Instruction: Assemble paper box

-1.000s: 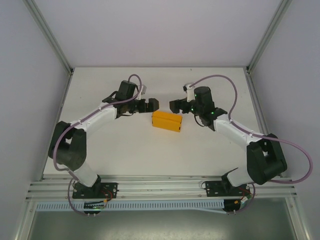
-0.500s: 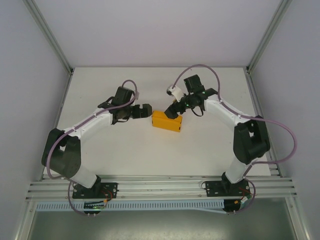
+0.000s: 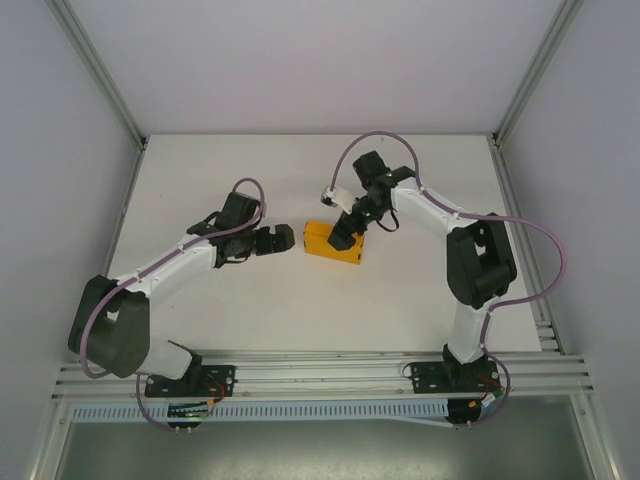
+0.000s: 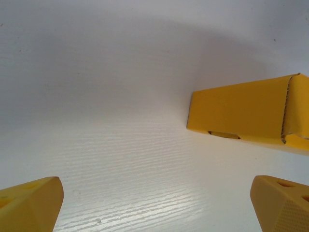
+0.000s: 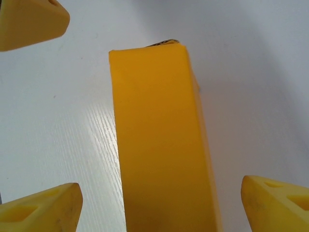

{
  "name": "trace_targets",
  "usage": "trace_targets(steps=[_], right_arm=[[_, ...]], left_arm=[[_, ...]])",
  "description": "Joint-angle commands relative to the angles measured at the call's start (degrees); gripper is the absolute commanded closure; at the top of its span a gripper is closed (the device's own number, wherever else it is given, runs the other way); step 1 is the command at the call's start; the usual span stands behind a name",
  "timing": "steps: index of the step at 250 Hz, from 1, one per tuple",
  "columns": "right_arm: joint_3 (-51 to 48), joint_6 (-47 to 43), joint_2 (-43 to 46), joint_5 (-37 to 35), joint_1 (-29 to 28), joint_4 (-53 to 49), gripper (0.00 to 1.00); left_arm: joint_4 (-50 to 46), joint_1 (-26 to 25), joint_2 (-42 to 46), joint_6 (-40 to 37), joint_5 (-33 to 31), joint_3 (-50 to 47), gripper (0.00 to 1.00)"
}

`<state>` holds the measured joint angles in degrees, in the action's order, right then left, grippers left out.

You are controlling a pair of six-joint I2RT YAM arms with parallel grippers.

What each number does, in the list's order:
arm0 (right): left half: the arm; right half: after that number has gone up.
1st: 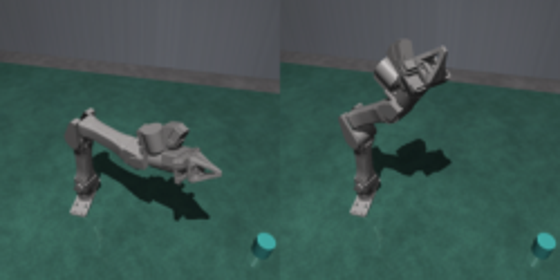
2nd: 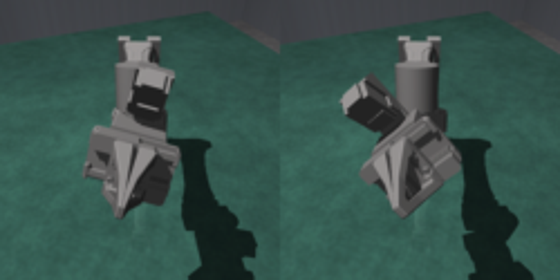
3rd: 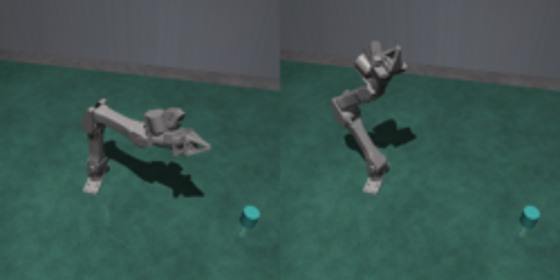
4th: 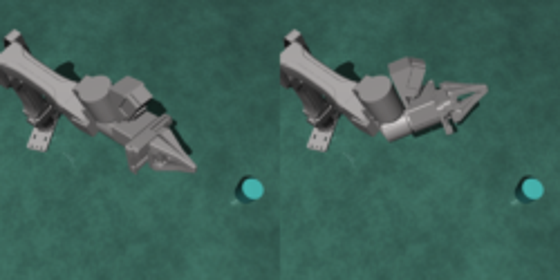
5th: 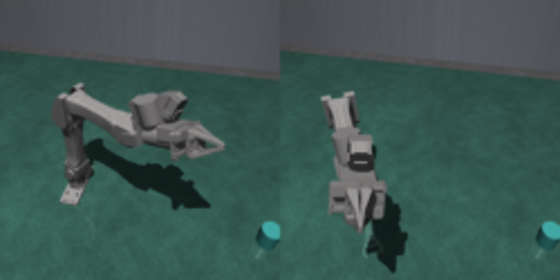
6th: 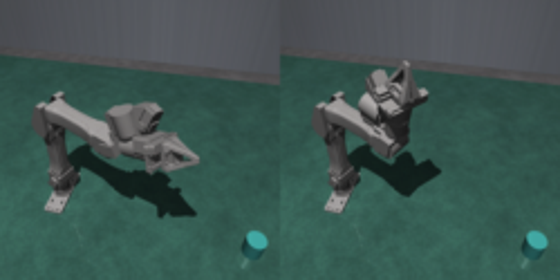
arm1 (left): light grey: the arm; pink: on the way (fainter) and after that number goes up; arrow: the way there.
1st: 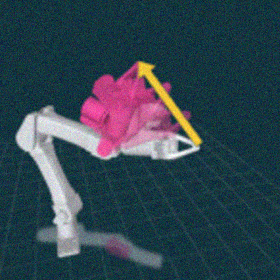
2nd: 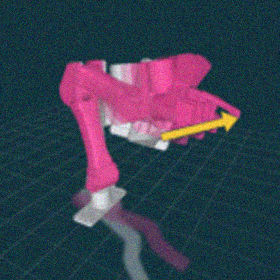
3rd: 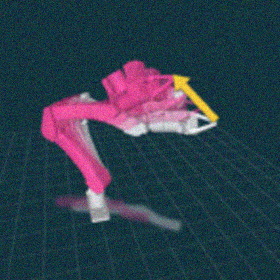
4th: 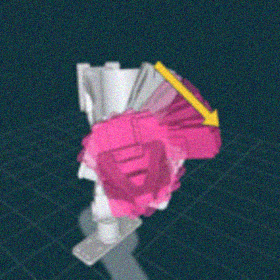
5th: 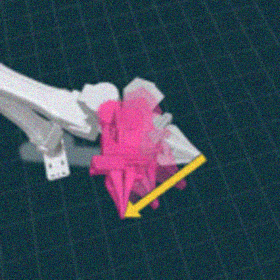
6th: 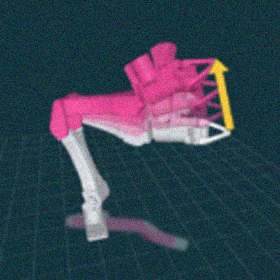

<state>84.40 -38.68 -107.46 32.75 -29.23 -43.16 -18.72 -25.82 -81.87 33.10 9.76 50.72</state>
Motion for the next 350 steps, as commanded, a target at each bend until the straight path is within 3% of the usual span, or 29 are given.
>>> trace_targets(steps=[1, 97, 146, 185, 251, 276, 335, 350], right_arm=[[0.7, -1.16, -1.88, -4.28, -2.0, -1.18, 0.15], [-9.44, -2.23, 2.1, -34.29, -8.96, 14.94, 0.47], [-14.18, -5.8, 4.13, -48.15, -12.33, 26.29, 0.69], [-16.45, -8.99, 4.82, -56.99, -15.82, 34.88, 0.7], [-19.56, -12.3, -1.53, -68.24, -19.15, 45.66, 0.69], [-22.29, -12.41, -2.7, -68.04, -19.81, 49.98, 0.61], [-26.8, -16.58, -5.37, -70.15, -20.57, 59.65, 0.62], [-28.23, -17.01, -5.33, -69.16, -20.8, 60.79, 0.58]], left_arm=[[-1.32, 0.26, 2.09, 1.27, -1.57, -1.26, 0.02], [-3.15, 0.34, 6.55, 1.72, -5.17, -3.94, 0.02], [-3.84, 0.34, 9.05, 2.49, -7.01, -5.36, 0.01], [-3.91, 0.34, 11.25, 3.35, -8.06, -6.67, 0.02], [-4.24, 0.34, 14.14, 3.94, -8.41, -8.52, 0.01], [-3.87, 0.34, 14.93, 4.32, -8.32, -9.33, 0.02], [-3.79, 0.34, 15.89, 4.69, -8.38, -9.92, 0.01], [-3.77, 0.34, 16.25, 4.78, -8.56, -10.12, 0.01]])
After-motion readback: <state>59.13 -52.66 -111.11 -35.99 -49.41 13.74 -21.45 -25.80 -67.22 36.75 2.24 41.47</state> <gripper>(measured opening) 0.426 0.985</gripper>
